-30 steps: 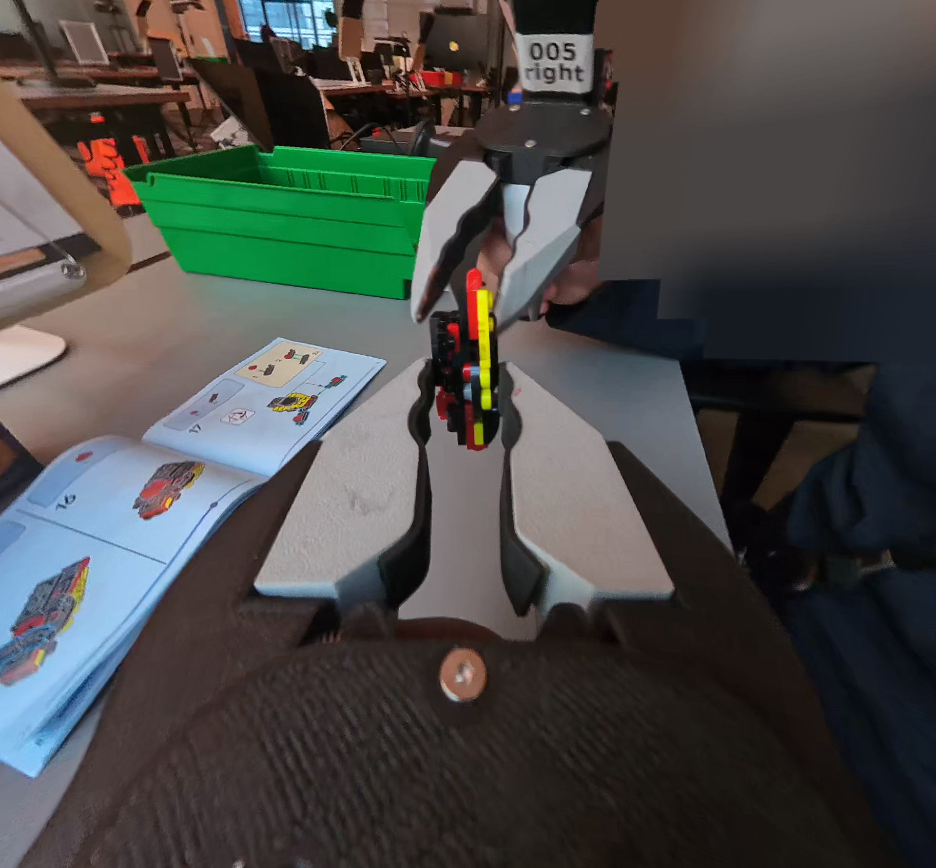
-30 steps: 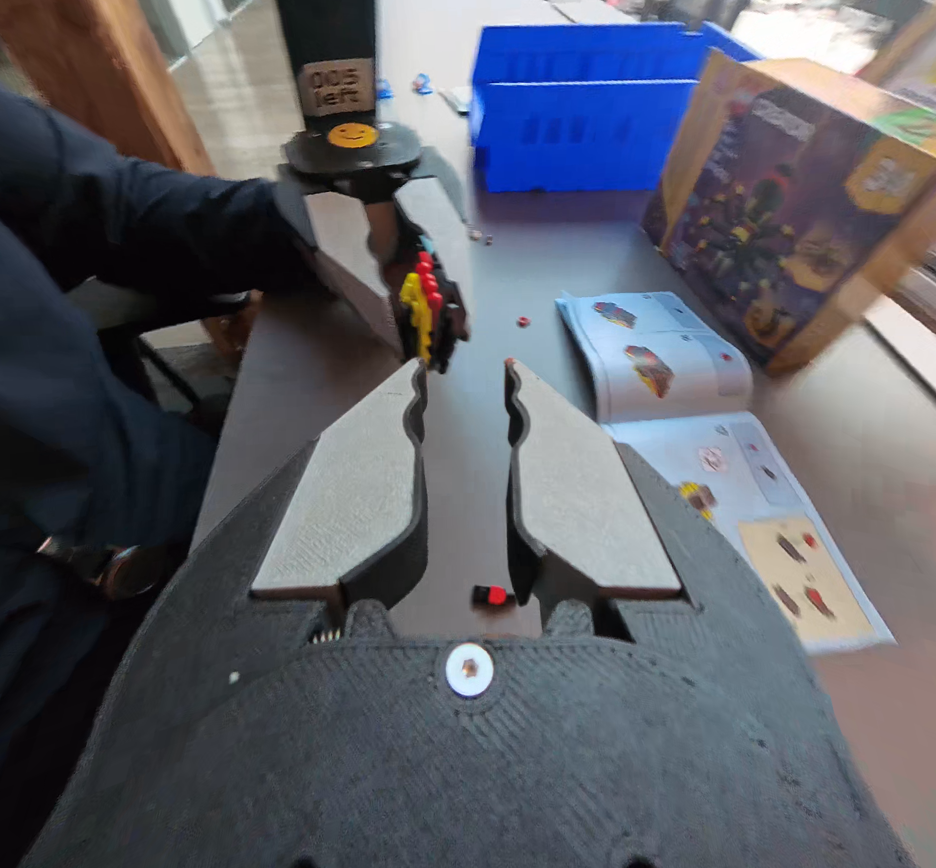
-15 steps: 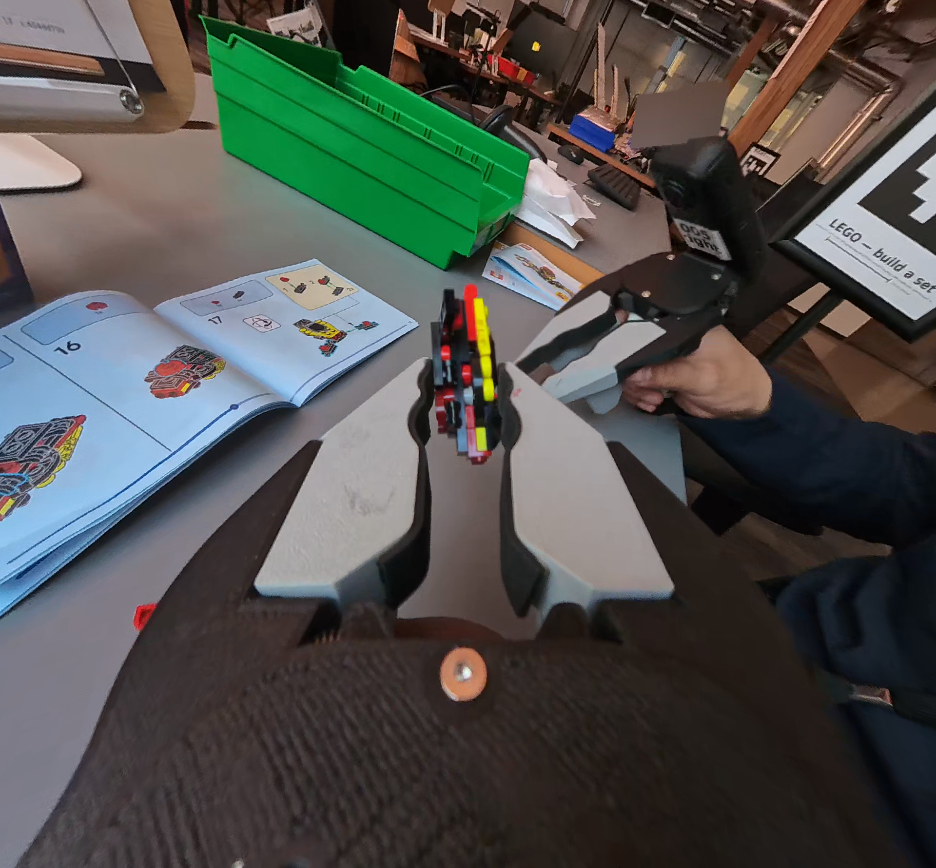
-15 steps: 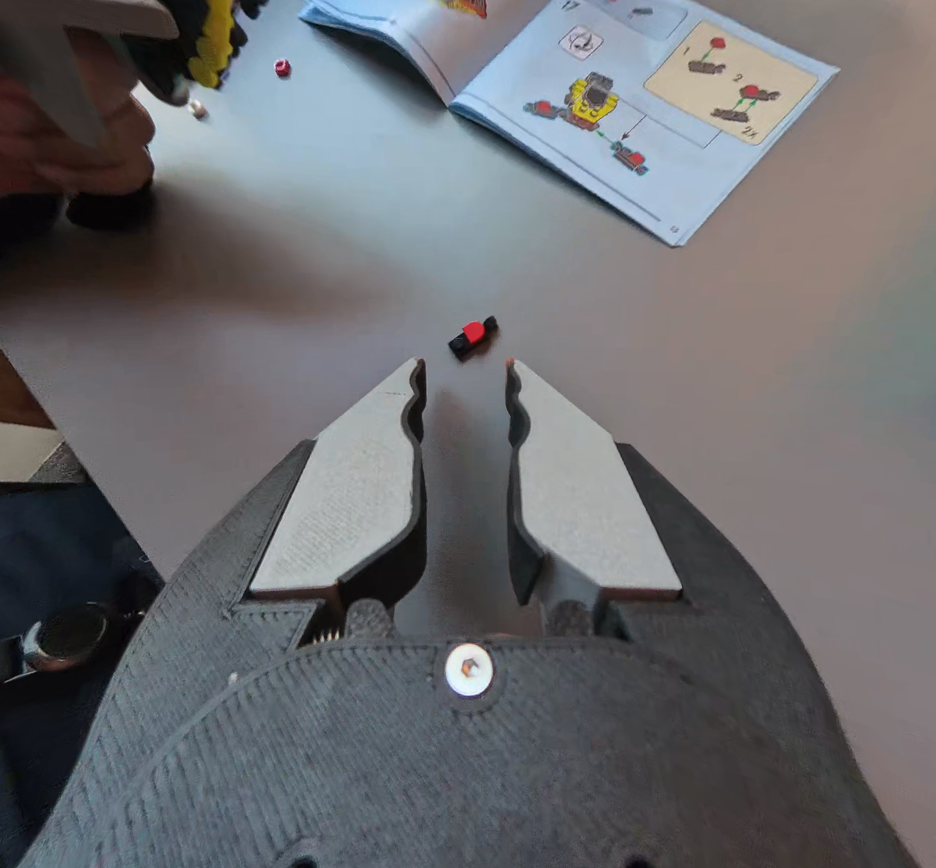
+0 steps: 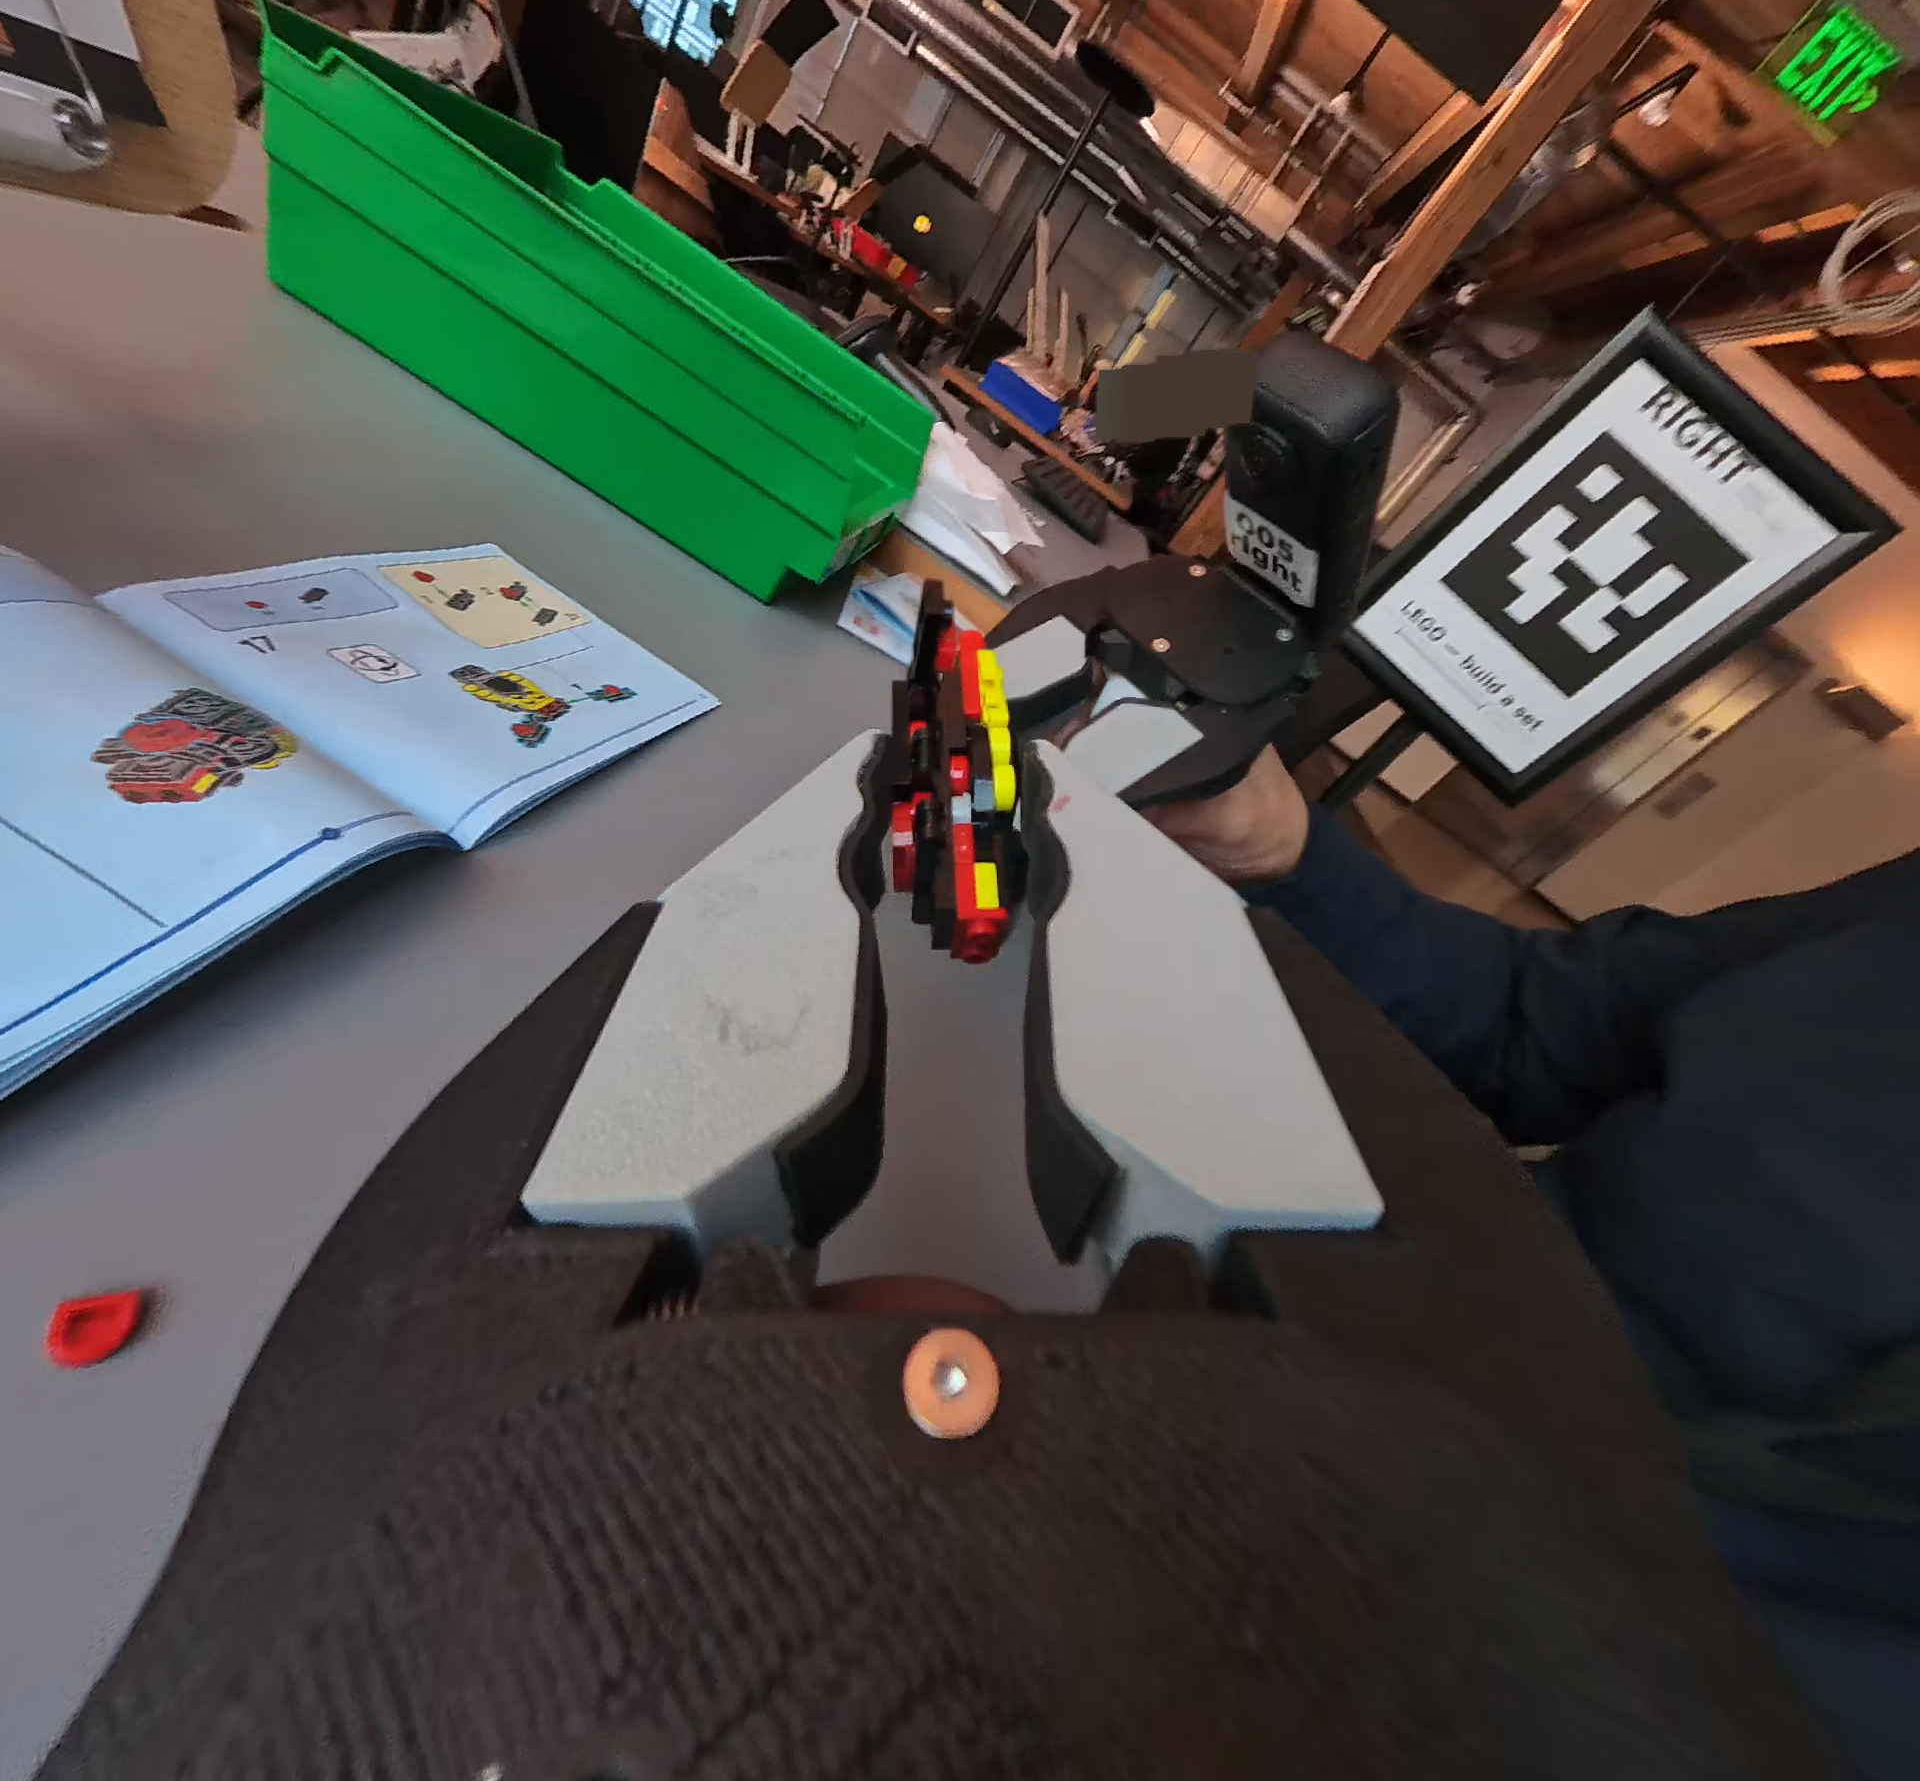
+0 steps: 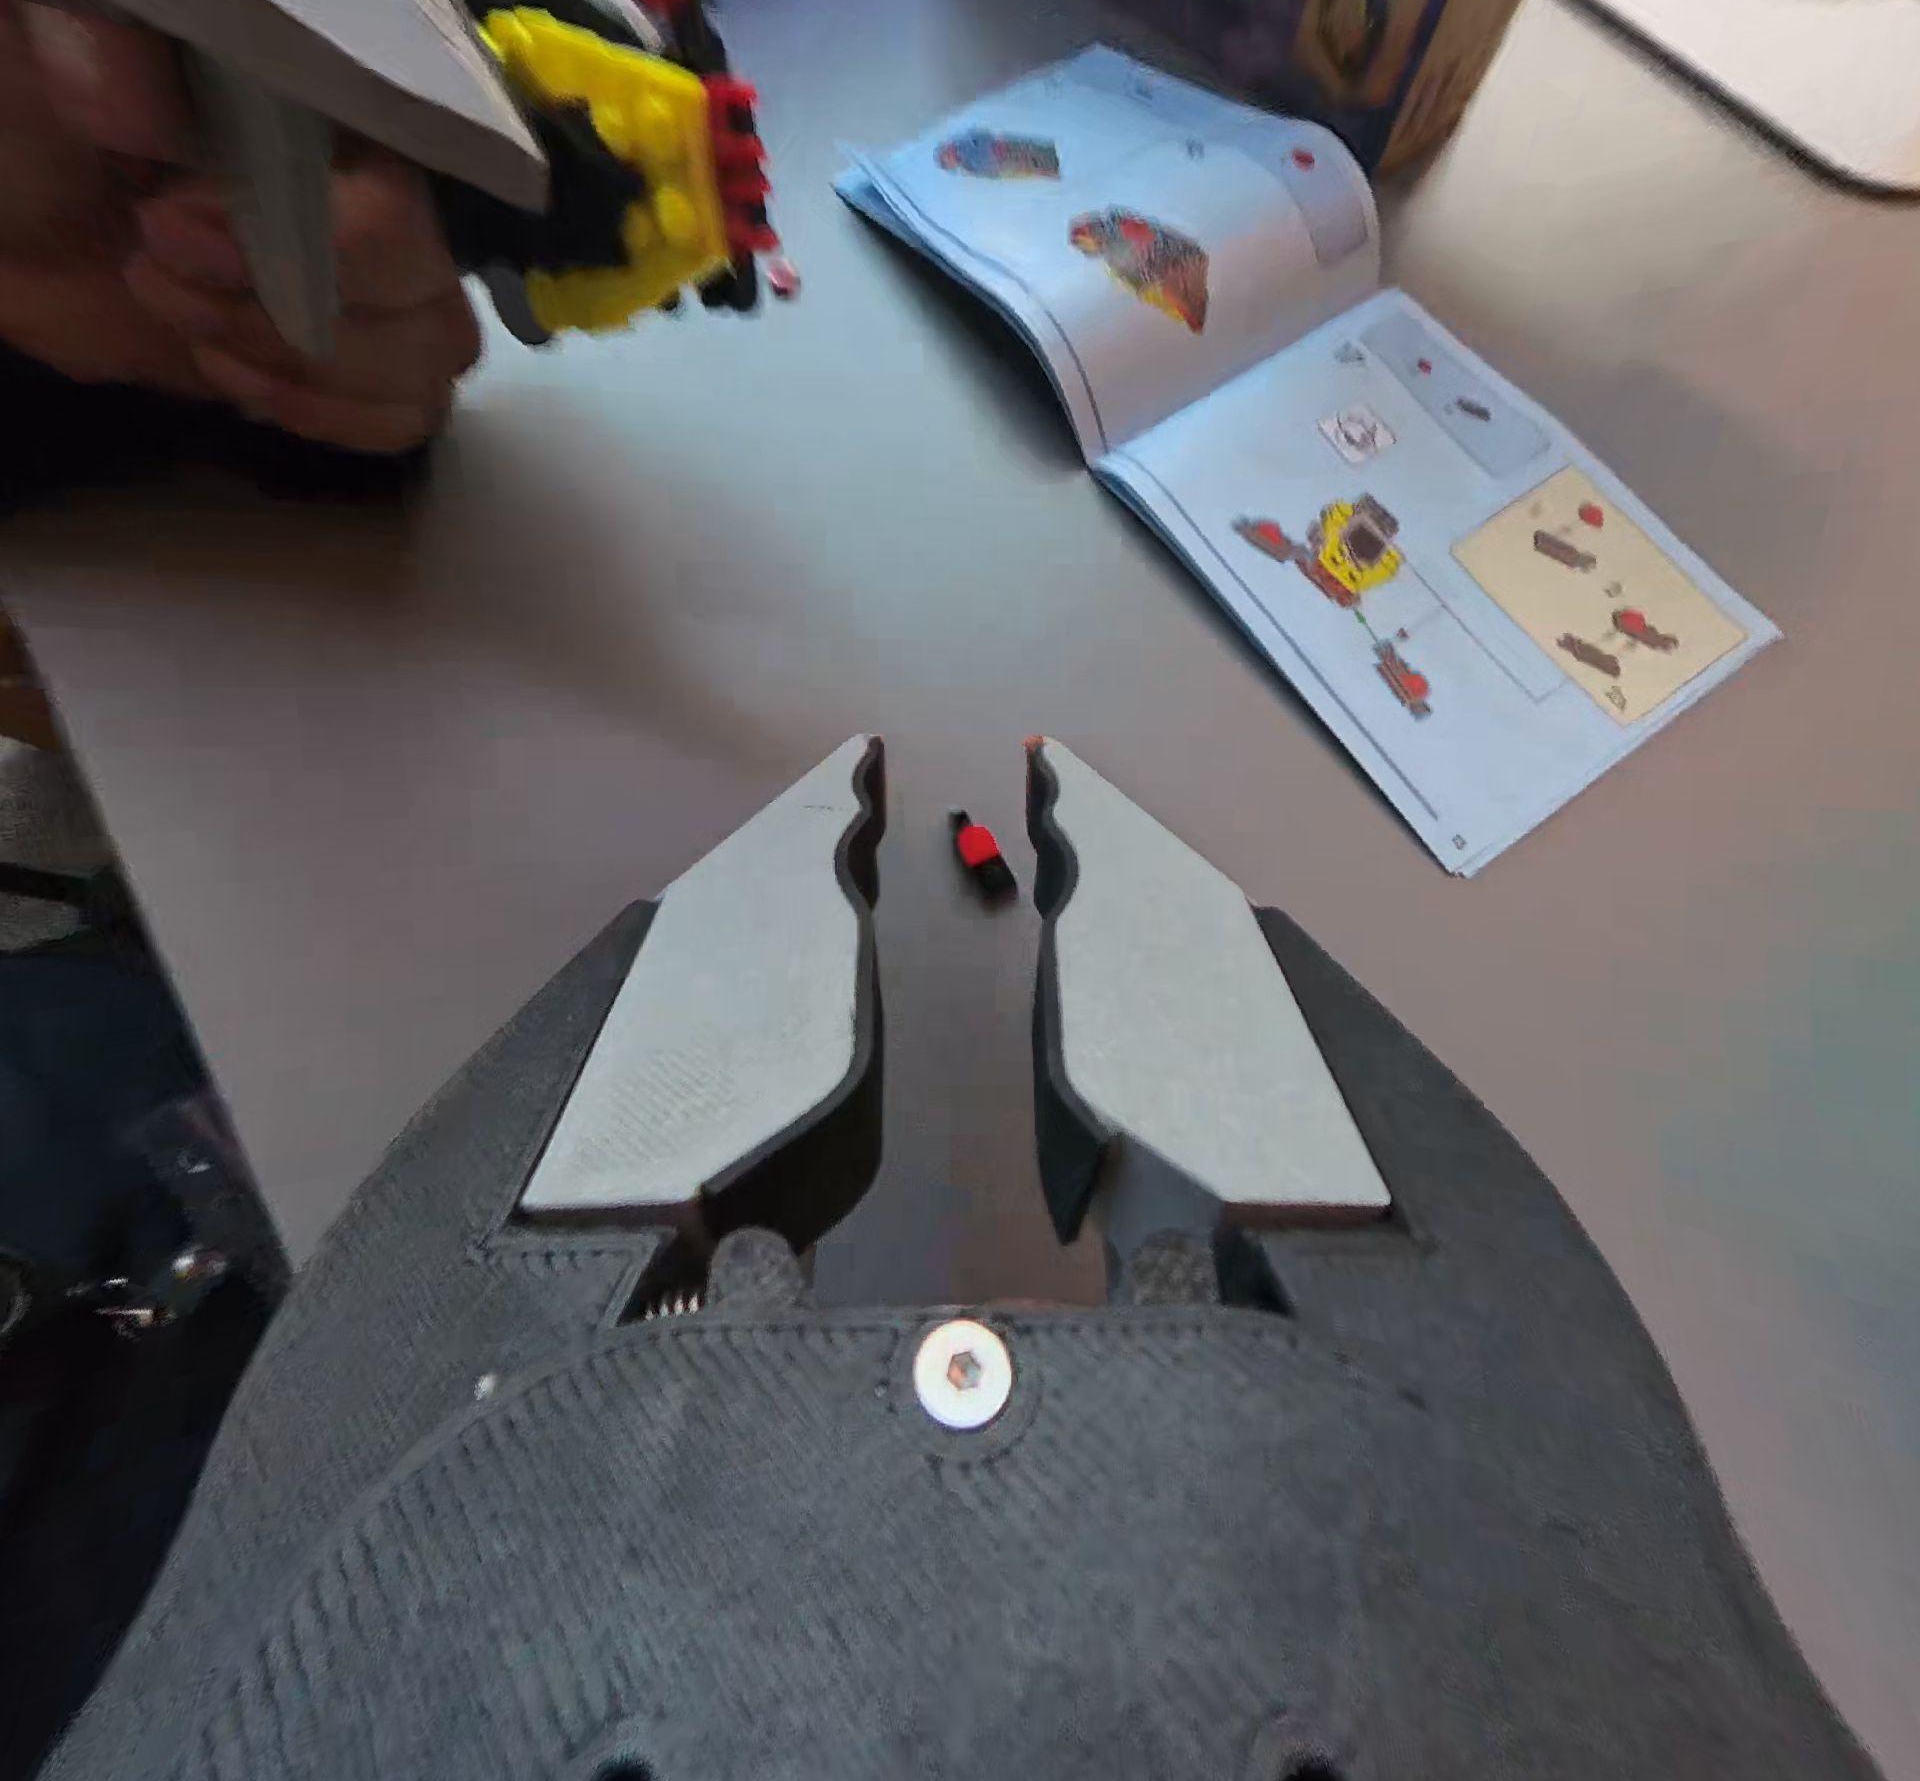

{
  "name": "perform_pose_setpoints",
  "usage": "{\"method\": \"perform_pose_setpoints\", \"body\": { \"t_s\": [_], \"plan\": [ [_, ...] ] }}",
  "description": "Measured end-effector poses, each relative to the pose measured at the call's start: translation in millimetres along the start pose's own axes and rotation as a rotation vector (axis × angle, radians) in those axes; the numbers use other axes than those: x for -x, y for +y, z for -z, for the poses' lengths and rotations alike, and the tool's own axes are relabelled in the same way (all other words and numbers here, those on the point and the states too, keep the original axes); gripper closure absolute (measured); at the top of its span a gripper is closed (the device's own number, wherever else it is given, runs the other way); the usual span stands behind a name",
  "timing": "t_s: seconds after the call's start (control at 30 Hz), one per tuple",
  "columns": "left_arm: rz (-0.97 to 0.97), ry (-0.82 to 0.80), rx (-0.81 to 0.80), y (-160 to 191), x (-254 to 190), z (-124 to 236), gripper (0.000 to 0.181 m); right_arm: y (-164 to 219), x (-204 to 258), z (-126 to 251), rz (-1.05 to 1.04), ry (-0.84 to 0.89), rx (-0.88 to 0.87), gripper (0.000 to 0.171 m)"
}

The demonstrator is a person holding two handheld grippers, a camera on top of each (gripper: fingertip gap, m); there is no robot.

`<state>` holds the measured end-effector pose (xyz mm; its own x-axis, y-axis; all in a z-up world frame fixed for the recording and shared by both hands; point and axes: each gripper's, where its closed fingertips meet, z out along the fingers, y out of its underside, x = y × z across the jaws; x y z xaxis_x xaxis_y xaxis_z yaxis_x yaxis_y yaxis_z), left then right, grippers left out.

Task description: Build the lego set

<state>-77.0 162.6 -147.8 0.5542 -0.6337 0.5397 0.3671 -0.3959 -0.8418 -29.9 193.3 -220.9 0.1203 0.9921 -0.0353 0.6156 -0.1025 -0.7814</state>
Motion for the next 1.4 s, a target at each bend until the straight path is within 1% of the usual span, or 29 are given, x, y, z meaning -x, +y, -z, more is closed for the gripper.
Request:
{"method": "perform_pose_setpoints", "body": {
  "t_s": [0.13,0.2,0.3,0.4,0.47,0.5,0.53,0.57,0.6,0.77,0.9,1.07,1.1,1.13,1.17,1.23,1.27,1.4],
  "plan": [
    [0.033,0.069,-0.011,-1,-11,-2,0.16,-53,31,23,-0.059,-0.207,-0.228,0.145],
    [0.034,0.088,-0.011,-1,-14,-3,0.16,-72,41,30,-0.11,-0.326,-0.296,0.147],
    [0.042,0.096,-0.031,-4,-15,-1,0.16,-81,48,29,-0.171,-0.45,-0.297,0.15],
    [0.07,0.113,-0.05,-8,-14,2,0.16,-86,45,26,-0.194,-0.47,-0.312,0.154],
    [0.091,0.14,-0.043,-7,-18,1,0.16,-87,39,23,-0.216,-0.459,-0.307,0.144],
    [0.087,0.14,-0.046,-7,-18,1,0.16,-89,40,25,-0.221,-0.482,-0.316,0.142],
    [0.076,0.143,-0.046,-7,-20,1,0.16,-92,44,29,-0.22,-0.515,-0.329,0.143],
    [0.063,0.149,-0.048,-8,-21,1,0.16,-94,46,31,-0.213,-0.533,-0.336,0.155],
    [0.056,0.147,-0.052,-8,-22,1,0.16,-94,48,31,-0.196,-0.535,-0.334,0.161],
    [0.086,0.17,-0.033,-5,-23,0,0.159,-95,49,33,-0.161,-0.534,-0.302,0.162],
    [0.018,0.143,-0.015,-1,-24,-1,0.159,-98,51,36,-0.079,-0.482,-0.259,0.162],
    [-0.017,0.144,-0.02,-2,-25,1,0.159,-102,53,37,-0.071,-0.482,-0.252,0.162],
    [-0.028,0.138,-0.039,-6,-25,1,0.159,-104,53,38,-0.078,-0.487,-0.257,0.16],
    [-0.036,0.136,-0.069,-11,-25,3,0.159,-104,53,40,-0.08,-0.488,-0.26,0.151],
    [-0.032,0.139,-0.091,-15,-25,6,0.159,-103,52,43,-0.072,-0.481,-0.265,0.148],
    [0.003,0.145,-0.103,-17,-22,9,0.159,-91,47,46,-0.017,-0.427,-0.248,0.153],
    [0.02,0.143,-0.1,-17,-20,9,0.159,-79,41,44,0.014,-0.382,-0.204,0.154],
    [0.017,0.144,-0.095,-15,-22,7,0.159,-13,12,27,0.103,-0.169,0.017,0.153]
  ]
}}
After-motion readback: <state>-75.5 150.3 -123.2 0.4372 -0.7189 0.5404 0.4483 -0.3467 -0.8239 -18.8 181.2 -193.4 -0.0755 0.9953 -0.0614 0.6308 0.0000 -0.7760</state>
